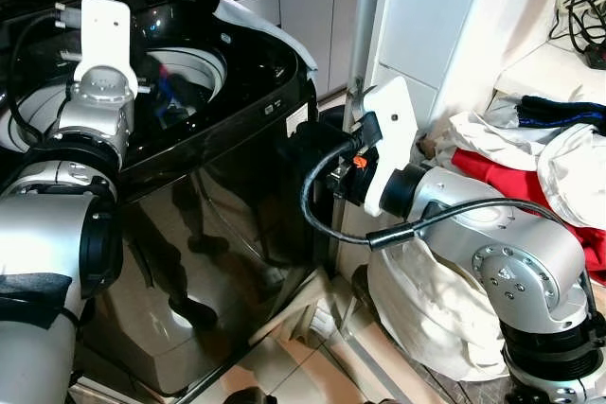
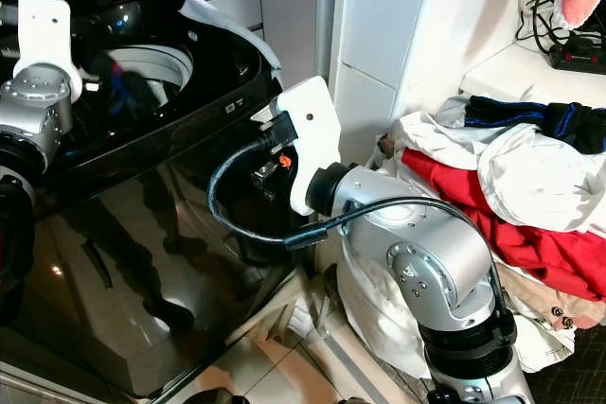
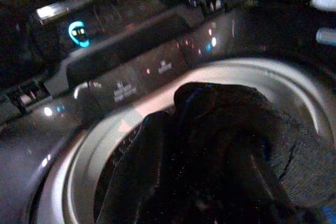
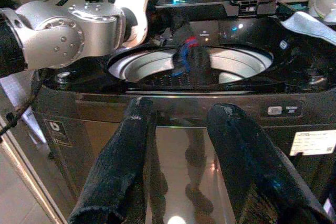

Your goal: Clothes washing

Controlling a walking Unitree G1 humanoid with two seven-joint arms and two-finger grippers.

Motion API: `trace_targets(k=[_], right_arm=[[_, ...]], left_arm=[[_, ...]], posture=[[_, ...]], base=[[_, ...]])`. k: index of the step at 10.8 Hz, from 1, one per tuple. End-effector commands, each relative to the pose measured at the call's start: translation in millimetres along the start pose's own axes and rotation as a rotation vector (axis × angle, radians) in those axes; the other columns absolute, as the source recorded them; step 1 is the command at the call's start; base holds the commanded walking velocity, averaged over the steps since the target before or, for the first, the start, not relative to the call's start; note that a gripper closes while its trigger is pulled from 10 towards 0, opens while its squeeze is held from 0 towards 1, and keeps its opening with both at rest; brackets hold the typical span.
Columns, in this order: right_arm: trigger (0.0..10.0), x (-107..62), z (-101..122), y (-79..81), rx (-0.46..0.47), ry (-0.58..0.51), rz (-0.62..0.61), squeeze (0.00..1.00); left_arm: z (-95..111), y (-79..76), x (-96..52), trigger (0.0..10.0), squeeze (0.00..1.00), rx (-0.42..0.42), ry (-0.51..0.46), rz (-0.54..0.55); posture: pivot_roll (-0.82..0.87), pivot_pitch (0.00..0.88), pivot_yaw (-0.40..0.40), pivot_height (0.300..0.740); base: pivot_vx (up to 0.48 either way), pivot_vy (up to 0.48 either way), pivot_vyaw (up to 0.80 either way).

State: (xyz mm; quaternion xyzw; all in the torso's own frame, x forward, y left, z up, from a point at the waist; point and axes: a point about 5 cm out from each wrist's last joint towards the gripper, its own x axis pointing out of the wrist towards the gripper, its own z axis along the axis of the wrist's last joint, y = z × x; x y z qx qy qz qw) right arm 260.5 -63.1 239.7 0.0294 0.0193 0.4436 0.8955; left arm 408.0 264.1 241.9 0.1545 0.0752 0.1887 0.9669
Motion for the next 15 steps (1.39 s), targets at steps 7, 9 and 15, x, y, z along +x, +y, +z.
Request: trace_targets(k=[7, 9, 15], right_arm=[[10.0, -0.1, 2, 0.8, -0.019, -0.003, -0.025, 0.0], [10.0, -0.6, 3, -4.1, -0.014, -0.016, -0.074, 0.0], [10.0, 0.7, 5, -12.6, -0.019, -0.036, -0.153, 0.0]], left_arm=[[-3, 3.8, 0.6, 10.0, 1.0, -0.034, 0.074, -0.044], [1, 9.0, 1.1, 10.0, 1.0, -0.108, 0.065, -0.011], [4, -9.3, -0.7, 10.0, 0.0, -0.175, 0.077, -0.121]], posture=[[-0.1, 0.0, 0.101, 0.74], [-0.1, 0.0, 0.106, 0.74], [-0.1, 0.0, 0.118, 0.74]], base=[[0.0, 0.0, 0.0], [0.0, 0.0, 0.0], [0.0, 0.0, 0.0]])
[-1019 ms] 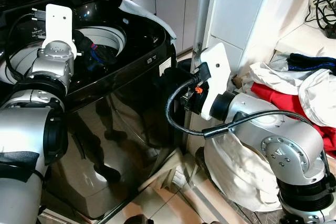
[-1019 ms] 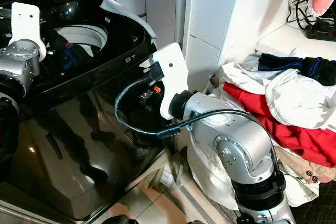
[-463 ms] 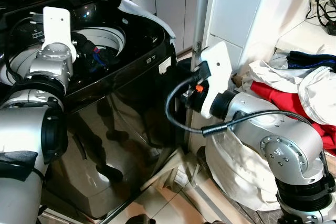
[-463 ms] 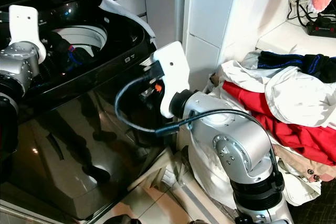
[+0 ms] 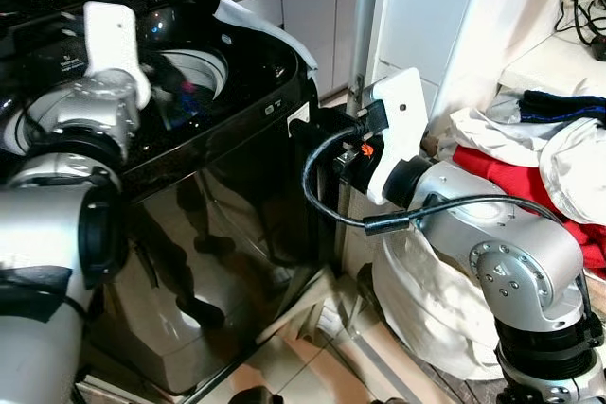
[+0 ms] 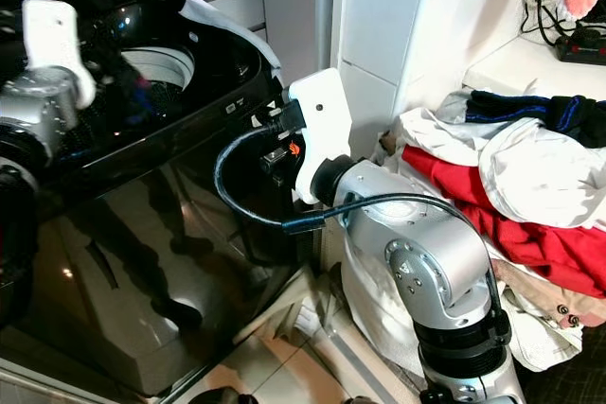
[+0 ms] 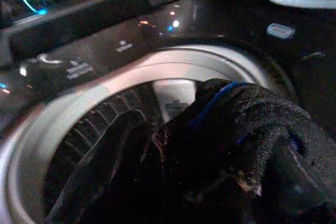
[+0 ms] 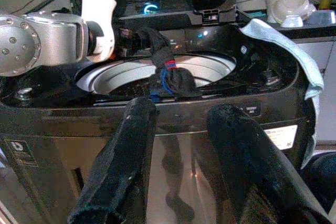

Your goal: Clothes washing

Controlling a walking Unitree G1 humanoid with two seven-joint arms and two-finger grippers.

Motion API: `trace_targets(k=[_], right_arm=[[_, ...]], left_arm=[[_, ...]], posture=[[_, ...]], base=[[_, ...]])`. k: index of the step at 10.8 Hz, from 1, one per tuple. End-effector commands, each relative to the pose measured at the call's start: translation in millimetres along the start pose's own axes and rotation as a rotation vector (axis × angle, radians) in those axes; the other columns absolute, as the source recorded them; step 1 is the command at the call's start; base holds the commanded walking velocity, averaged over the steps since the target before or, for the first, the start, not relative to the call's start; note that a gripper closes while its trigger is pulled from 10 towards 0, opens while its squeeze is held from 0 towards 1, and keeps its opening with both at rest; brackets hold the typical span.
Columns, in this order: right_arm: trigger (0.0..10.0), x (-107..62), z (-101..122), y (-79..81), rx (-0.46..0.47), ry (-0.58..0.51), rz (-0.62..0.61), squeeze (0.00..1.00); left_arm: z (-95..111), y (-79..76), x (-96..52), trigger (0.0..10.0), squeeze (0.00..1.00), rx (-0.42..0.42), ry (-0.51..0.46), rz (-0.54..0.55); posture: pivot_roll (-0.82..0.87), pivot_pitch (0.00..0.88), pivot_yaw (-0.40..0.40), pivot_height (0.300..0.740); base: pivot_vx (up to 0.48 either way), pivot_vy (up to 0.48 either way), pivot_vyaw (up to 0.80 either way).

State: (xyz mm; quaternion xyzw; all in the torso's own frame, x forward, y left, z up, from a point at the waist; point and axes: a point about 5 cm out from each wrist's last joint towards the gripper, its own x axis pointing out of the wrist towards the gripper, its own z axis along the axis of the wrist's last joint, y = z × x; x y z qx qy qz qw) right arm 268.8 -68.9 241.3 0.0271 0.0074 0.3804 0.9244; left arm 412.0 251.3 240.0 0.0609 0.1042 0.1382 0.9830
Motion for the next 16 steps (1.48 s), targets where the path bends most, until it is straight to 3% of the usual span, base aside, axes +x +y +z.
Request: trace_targets(k=[1, 2, 3, 4, 6, 7, 8, 9, 12, 14, 16], right_arm=[[10.0, 0.9, 4, -2.7, -0.005, -0.014, -0.018, 0.0], [10.0, 0.8, 4, -3.1, -0.005, -0.015, -0.021, 0.0], [10.0, 0.5, 4, -3.4, -0.004, -0.015, -0.026, 0.0], [10.0, 0.7, 3, -3.0, -0.003, -0.014, -0.027, 0.0], [10.0, 1.0, 3, -3.0, -0.002, -0.014, -0.029, 0.0], [10.0, 1.3, 3, -2.9, 0.0, -0.014, -0.031, 0.0], [10.0, 1.3, 3, -2.8, 0.001, -0.014, -0.032, 0.0], [10.0, 1.1, 3, -2.8, 0.002, -0.015, -0.034, 0.0], [10.0, 0.8, 3, -3.7, 0.002, -0.014, -0.036, 0.0], [10.0, 1.3, 4, -4.0, 0.003, -0.017, -0.033, 0.0], [10.0, 2.4, 3, -3.1, 0.005, -0.011, -0.026, 0.0]], left_arm=[[13, 10.0, -0.8, 10.0, 0.0, -0.056, -0.071, 0.075], [12, 9.7, -0.7, 10.0, 0.0, -0.072, -0.06, 0.069], [0, 1.3, -0.1, 10.0, 0.0, -0.015, 0.026, 0.002], [-3, 0.0, 0.0, 10.0, 0.0, 0.004, 0.035, 0.005], [-4, 3.1, 0.1, 10.0, 0.0, -0.026, 0.029, 0.038], [-12, 0.5, 0.1, 10.0, 0.0, -0.083, 0.07, 0.022], [-14, -1.3, 0.1, 10.0, 1.0, -0.134, 0.082, 0.008], [-9, 4.6, 0.2, 10.0, 1.0, -0.191, 0.052, 0.055], [9, 16.3, -0.9, 10.0, 1.0, -0.207, -0.026, 0.134], [39, 31.1, -5.5, 10.0, 1.0, -0.141, -0.188, 0.233], [27, 27.5, -3.3, 10.0, 1.0, -0.077, -0.113, 0.208]], posture=[[-0.1, 0.0, 0.119, 0.74], [-0.1, 0.0, 0.116, 0.74], [-0.1, 0.0, 0.116, 0.74], [-0.1, 0.0, 0.122, 0.74], [-0.1, 0.0, 0.121, 0.74], [-0.1, 0.0, 0.123, 0.74], [-0.1, 0.0, 0.124, 0.74], [-0.1, 0.0, 0.124, 0.74], [-0.1, 0.0, 0.119, 0.74], [-0.09, 0.0, 0.116, 0.74], [-0.09, 0.0, 0.116, 0.74]], base=[[0.0, 0.0, 0.0], [0.0, 0.0, 0.0], [0.0, 0.0, 0.0], [0.0, 0.0, 0.0], [0.0, 0.0, 0.0], [0.0, 0.0, 0.0], [0.0, 0.0, 0.0], [0.0, 0.0, 0.0], [0.0, 0.0, 0.0], [0.0, 0.0, 0.0], [0.0, 0.0, 0.0]])
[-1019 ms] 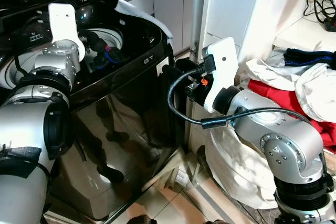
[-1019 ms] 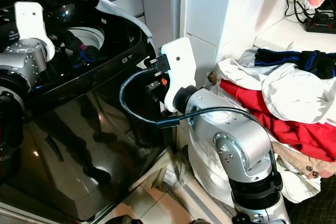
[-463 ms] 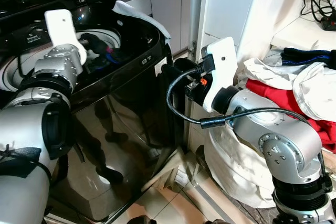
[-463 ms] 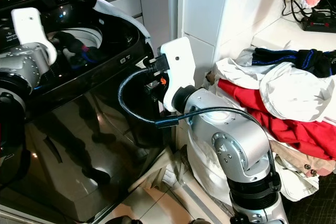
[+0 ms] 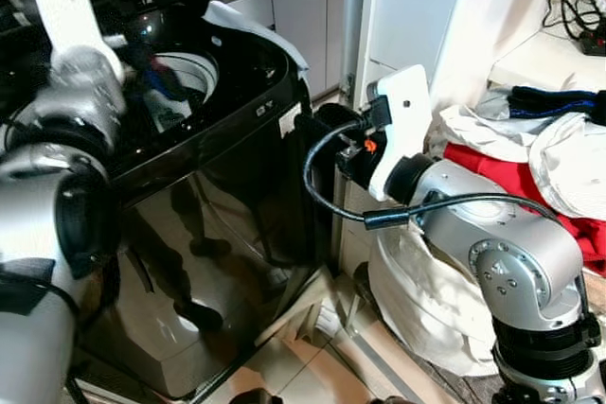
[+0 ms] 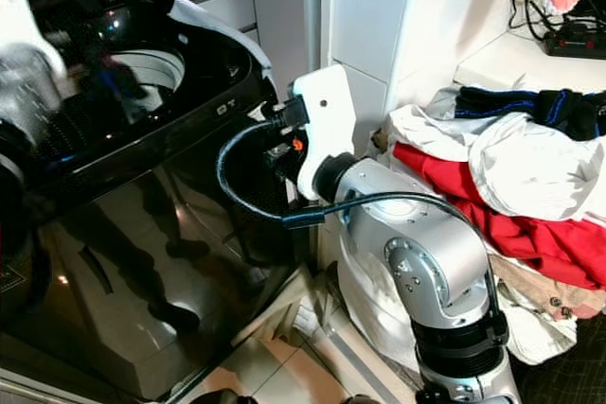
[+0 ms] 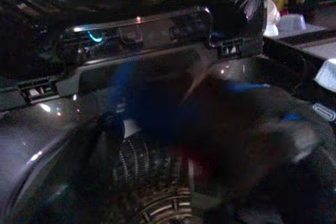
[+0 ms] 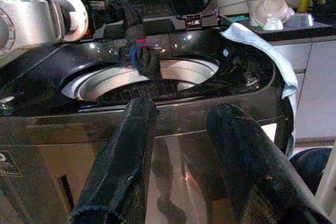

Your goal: Clothes washing

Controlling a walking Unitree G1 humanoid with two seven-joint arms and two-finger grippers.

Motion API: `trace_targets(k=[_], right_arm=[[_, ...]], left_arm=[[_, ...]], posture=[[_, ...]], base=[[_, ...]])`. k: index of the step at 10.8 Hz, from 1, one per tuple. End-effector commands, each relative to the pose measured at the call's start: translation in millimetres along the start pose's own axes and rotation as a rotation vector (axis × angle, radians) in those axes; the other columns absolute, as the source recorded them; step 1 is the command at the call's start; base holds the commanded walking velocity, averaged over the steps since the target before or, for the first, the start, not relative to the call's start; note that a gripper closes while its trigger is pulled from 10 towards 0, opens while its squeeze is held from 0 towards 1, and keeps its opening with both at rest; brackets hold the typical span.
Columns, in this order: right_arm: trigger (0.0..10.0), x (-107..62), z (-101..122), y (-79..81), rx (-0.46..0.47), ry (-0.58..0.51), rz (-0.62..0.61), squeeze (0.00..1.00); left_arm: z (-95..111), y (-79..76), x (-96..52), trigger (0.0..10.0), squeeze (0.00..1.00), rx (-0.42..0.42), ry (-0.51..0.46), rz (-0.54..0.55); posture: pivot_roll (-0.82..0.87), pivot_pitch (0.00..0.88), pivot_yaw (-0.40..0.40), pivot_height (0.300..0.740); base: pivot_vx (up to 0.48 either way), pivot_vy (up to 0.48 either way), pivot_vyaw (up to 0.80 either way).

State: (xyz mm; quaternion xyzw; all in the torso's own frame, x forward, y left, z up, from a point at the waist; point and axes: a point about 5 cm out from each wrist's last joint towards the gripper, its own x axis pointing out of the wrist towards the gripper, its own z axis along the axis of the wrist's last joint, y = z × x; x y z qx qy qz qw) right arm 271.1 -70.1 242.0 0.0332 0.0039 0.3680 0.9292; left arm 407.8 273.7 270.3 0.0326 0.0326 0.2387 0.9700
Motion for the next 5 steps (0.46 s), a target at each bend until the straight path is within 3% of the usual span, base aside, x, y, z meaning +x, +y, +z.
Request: trace_targets(k=[1, 2, 4, 5], right_arm=[[10.0, 2.2, 1, 0.9, -0.004, 0.007, 0.012, 0.0], [10.0, 1.9, -1, 2.2, -0.01, 0.019, 0.026, 0.0], [10.0, -0.1, -7, 4.4, -0.029, 0.061, 0.051, 0.0], [10.0, 0.1, -8, 5.8, -0.028, 0.063, 0.055, 0.0]], left_arm=[[-15, -3.1, -0.8, 10.0, 0.45, 0.056, 0.073, -0.03], [-29, -6.4, -2.2, 10.0, 0.0, 0.077, 0.119, -0.06], [-50, -16.8, -6.4, 10.0, 0.0, 0.139, 0.208, -0.136], [-62, -19.0, -9.2, 10.0, 0.0, 0.213, 0.26, -0.158]], posture=[[-0.09, 0.0, 0.117, 0.74], [-0.09, 0.0, 0.119, 0.74], [-0.09, 0.0, 0.119, 0.74], [-0.09, 0.0, 0.123, 0.74]], base=[[0.0, 0.0, 0.0], [0.0, 0.0, 0.0], [0.0, 0.0, 0.0], [0.0, 0.0, 0.0]])
